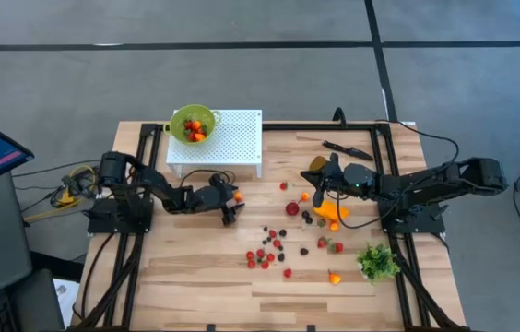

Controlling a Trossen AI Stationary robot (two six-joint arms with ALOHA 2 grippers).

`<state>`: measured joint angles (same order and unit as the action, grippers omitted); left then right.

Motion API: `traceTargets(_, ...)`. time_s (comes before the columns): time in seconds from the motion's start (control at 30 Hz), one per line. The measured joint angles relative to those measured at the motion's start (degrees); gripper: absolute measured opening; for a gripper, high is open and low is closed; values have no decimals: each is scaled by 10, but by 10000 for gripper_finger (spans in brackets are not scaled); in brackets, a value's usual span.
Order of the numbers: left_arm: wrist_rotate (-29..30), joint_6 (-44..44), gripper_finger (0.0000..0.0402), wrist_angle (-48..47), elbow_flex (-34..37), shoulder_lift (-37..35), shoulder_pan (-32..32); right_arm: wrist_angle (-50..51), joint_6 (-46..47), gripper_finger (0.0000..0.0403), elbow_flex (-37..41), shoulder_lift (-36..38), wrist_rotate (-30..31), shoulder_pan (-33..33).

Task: Pick & Place Fruit
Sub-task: Put the peach into the green strainer bowl on the shelf

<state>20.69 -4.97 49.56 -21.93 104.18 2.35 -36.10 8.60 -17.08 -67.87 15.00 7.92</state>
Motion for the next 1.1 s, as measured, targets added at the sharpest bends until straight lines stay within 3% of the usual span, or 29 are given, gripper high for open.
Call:
traceTargets(0.33,0,-1,287,2,0,2,0,0,0,6,0,0,0,0)
traceTargets(0.87,-3,0,143,4,1,3,-1,0,0,6,0,0,0,0)
traceTargets(1.1,-8,0,113,6,2,3,0,0,0,6,0,0,0,0)
